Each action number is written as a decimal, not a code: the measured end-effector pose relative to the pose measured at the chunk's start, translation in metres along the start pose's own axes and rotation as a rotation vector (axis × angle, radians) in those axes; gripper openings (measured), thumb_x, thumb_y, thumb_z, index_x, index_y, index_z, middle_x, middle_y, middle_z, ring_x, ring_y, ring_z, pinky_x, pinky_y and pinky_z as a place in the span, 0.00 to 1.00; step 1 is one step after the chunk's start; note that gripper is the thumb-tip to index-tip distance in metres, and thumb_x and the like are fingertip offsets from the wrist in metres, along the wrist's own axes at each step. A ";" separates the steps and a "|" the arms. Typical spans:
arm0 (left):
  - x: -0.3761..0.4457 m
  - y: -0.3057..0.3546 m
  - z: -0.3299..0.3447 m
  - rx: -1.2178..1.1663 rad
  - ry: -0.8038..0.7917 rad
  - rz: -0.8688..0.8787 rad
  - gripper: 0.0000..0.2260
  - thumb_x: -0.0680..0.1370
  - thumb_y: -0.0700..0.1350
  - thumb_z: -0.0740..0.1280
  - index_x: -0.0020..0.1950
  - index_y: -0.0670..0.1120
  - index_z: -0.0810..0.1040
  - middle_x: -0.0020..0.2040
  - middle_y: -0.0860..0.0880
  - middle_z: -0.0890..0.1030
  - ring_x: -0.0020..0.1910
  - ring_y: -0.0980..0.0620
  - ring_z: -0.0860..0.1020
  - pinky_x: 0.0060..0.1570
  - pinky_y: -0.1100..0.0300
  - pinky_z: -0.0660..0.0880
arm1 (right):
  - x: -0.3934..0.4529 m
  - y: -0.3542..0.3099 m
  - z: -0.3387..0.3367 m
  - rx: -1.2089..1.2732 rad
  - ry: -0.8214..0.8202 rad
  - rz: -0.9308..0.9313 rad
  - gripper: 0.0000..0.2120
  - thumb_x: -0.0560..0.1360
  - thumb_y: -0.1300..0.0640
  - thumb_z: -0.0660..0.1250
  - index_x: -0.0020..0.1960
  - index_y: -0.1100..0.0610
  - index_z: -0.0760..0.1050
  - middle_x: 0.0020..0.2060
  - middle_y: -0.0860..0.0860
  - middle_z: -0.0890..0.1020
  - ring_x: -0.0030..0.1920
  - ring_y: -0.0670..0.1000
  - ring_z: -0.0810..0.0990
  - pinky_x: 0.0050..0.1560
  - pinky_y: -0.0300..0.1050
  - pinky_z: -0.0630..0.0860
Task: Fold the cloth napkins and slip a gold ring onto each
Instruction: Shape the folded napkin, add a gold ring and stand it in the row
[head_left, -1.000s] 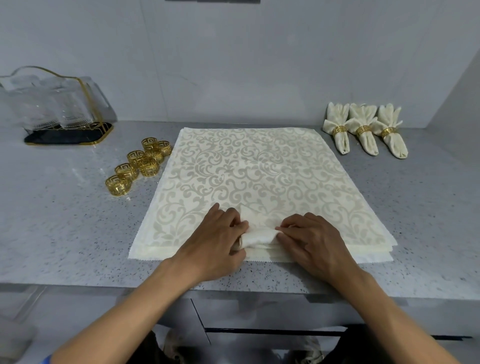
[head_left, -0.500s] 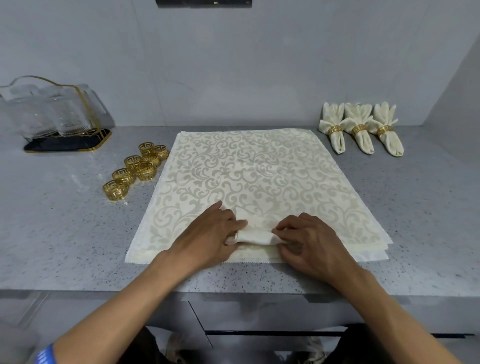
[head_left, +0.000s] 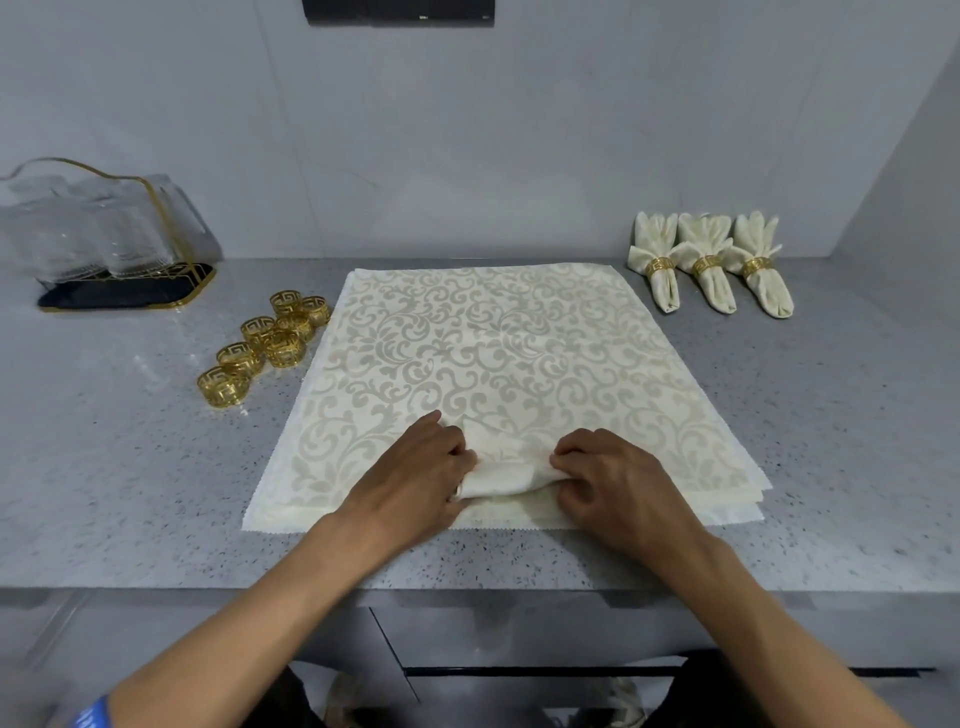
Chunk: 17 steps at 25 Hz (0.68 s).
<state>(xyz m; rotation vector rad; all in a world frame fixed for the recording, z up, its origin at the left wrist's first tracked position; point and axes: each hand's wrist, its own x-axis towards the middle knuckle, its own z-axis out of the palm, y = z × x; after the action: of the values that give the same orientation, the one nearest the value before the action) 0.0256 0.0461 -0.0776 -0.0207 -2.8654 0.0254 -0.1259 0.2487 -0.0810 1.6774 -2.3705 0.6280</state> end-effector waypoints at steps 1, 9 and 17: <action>0.001 0.004 -0.005 -0.010 0.004 -0.024 0.09 0.69 0.52 0.74 0.41 0.46 0.83 0.37 0.50 0.77 0.37 0.51 0.75 0.51 0.62 0.64 | 0.001 -0.002 -0.004 0.016 -0.004 0.026 0.11 0.69 0.56 0.62 0.42 0.57 0.82 0.44 0.45 0.82 0.42 0.49 0.78 0.37 0.49 0.78; 0.056 -0.004 -0.109 -0.989 -0.580 -0.763 0.09 0.72 0.39 0.73 0.48 0.44 0.75 0.47 0.45 0.84 0.45 0.50 0.84 0.47 0.55 0.80 | 0.056 -0.005 -0.083 0.666 -0.538 0.465 0.13 0.74 0.62 0.62 0.32 0.60 0.67 0.27 0.54 0.67 0.27 0.48 0.65 0.29 0.40 0.63; 0.063 -0.030 -0.059 -1.112 -0.740 -0.863 0.09 0.71 0.39 0.71 0.51 0.39 0.80 0.47 0.42 0.84 0.48 0.42 0.83 0.46 0.55 0.78 | 0.008 -0.024 -0.005 0.054 -0.248 0.044 0.27 0.82 0.43 0.43 0.78 0.50 0.59 0.76 0.46 0.63 0.76 0.47 0.60 0.74 0.37 0.46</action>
<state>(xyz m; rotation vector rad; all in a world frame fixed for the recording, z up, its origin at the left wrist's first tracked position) -0.0188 0.0183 -0.0031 1.1616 -2.7722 -2.0022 -0.1066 0.2371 -0.0681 1.8263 -2.5859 0.5228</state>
